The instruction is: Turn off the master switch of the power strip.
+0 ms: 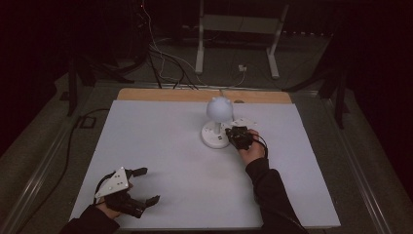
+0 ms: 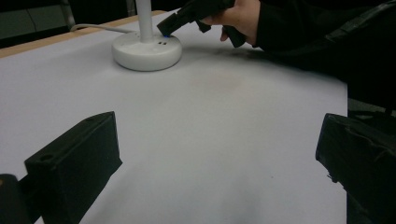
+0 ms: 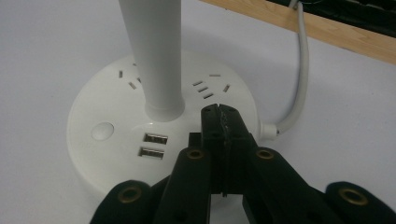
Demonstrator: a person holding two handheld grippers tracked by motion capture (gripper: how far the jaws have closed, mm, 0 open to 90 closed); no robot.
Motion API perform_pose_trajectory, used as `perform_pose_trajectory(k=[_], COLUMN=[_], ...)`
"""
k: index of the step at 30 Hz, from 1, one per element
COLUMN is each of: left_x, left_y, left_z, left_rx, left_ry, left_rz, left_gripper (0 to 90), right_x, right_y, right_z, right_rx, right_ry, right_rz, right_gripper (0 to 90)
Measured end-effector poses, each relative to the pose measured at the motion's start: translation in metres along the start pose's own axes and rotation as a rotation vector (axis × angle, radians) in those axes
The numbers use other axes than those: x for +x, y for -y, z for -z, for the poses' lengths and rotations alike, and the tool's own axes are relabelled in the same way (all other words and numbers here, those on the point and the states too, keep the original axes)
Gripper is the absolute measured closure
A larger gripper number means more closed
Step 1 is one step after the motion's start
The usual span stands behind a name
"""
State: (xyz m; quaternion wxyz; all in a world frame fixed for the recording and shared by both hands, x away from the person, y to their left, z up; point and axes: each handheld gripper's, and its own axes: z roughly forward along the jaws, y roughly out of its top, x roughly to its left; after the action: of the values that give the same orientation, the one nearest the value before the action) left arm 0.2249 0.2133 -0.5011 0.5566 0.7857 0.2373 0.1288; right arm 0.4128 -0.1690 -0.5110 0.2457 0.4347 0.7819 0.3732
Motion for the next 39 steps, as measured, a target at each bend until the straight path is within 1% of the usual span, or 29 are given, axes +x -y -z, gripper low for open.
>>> perform_pose_trajectory(k=[3,5,8,11,14,15,17,18,20,24,28,31,33,34,35,39], left_x=[-0.0002,-0.0003,0.0004,-0.0003,-0.0006,-0.0006,-0.0009,-0.0007,-0.0009,-0.001,-0.0007,-0.0009,-0.0014,-0.0015,-0.0014,-0.0012], left_y=[-0.0002,0.0,-0.0001,0.0,0.0,0.0,0.0,-0.0002,0.0,-0.0003,0.0001,-0.0003,-0.0003,-0.0002,-0.0003,-0.0002], left_z=[0.0,0.0001,-0.0001,-0.0006,-0.0008,-0.0008,-0.0007,-0.0006,-0.0005,-0.0002,-0.0006,-0.0005,-0.0004,-0.0005,-0.0005,0.0], left_rx=[-0.002,-0.001,-0.002,0.004,0.004,0.004,0.004,0.003,0.003,0.002,0.003,0.0,0.002,0.003,0.004,-0.002], left_ry=[0.0,0.0,0.001,0.002,0.003,0.003,0.004,0.003,0.003,0.004,0.005,0.006,0.005,0.004,0.005,0.005], left_rz=[0.002,-0.001,0.005,-0.003,0.001,0.001,-0.001,-0.003,0.0,-0.006,0.0,-0.003,-0.005,-0.006,-0.006,-0.002], left_gripper=[0.3,0.4,0.4,0.4,0.3,0.4,0.4,0.4,0.4,0.4,0.4,0.4,0.4,0.4,0.4,0.4], right_x=[-0.0007,0.0002,0.0003,0.002,0.0027,0.0042,0.0051,0.0044,0.004,0.0031,0.0029,0.0029,0.0041,0.0043,0.0054,0.0056], right_y=[0.0004,0.0017,0.0013,0.0019,0.0011,0.0014,0.0018,0.0017,0.0022,0.0033,0.0044,0.004,0.004,0.0045,0.0043,0.0042], right_z=[0.0,0.0002,0.0001,-0.0003,-0.0003,-0.0003,-0.0004,-0.0003,-0.0003,-0.0002,-0.0006,-0.0008,-0.0011,-0.0012,-0.0012,-0.0012], right_rx=[-0.003,-0.01,-0.008,-0.013,-0.007,-0.007,-0.011,-0.01,-0.013,-0.02,-0.026,-0.02,-0.016,-0.018,-0.015,-0.016], right_ry=[-0.003,0.0,0.001,0.008,0.013,0.023,0.029,0.025,0.021,0.017,0.014,0.013,0.02,0.019,0.026,0.028], right_rz=[-0.003,0.011,0.014,0.041,0.044,0.052,0.061,0.05,0.041,0.042,0.037,0.043,0.056,0.05,0.058,0.06], right_gripper=[90.0,90.0,90.0,90.0,90.0,90.0,90.0,90.0,90.0,90.0,90.0,90.0,90.0,90.0,90.0,90.0])
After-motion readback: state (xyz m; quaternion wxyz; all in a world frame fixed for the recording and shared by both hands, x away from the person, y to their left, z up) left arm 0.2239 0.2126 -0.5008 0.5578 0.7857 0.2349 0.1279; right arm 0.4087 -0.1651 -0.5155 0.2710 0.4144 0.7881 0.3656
